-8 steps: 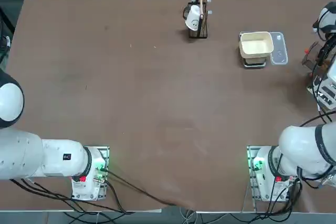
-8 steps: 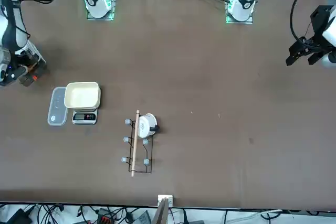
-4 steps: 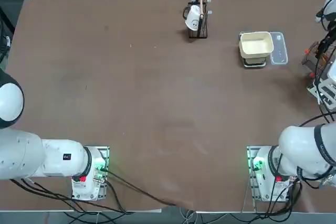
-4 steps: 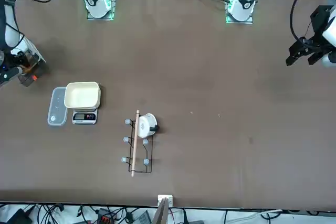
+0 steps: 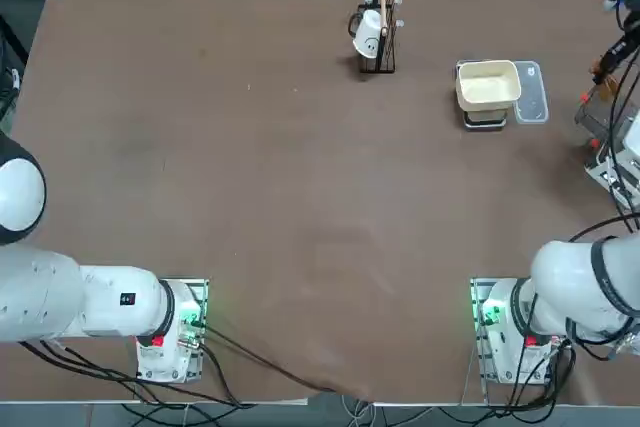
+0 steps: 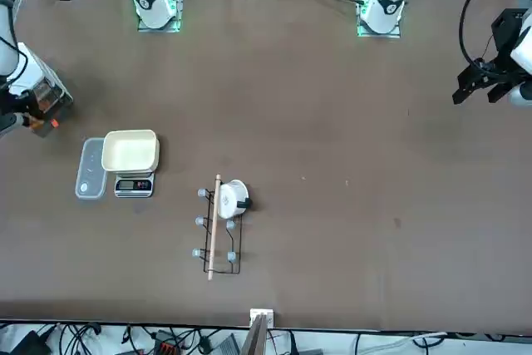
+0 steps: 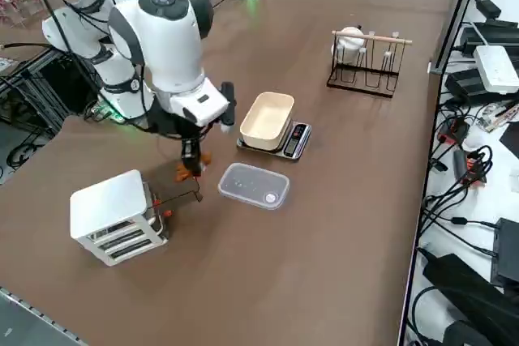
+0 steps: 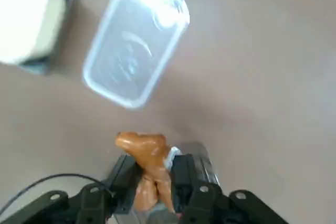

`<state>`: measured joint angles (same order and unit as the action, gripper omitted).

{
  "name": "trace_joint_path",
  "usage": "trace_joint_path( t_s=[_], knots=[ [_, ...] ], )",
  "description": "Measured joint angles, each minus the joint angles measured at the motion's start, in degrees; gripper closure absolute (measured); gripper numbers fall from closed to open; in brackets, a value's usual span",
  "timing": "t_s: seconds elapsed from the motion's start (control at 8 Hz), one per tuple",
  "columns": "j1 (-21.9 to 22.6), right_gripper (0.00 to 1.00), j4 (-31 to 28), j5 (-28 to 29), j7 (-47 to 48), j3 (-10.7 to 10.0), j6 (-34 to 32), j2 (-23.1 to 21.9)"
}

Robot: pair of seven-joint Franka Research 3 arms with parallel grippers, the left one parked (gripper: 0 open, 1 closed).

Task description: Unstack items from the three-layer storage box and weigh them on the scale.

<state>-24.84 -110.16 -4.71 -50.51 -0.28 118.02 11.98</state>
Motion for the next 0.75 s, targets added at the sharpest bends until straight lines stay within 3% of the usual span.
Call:
trace_joint_path(
  t_s=[0.25,0.75],
  knots=[
    [4.5,0.63,2.9,2.5,5.6,0.4,-4.7,0.0],
    [18.6,0.63,3.0,7.2,29.9,0.9,-8.6,2.0]
  ],
)
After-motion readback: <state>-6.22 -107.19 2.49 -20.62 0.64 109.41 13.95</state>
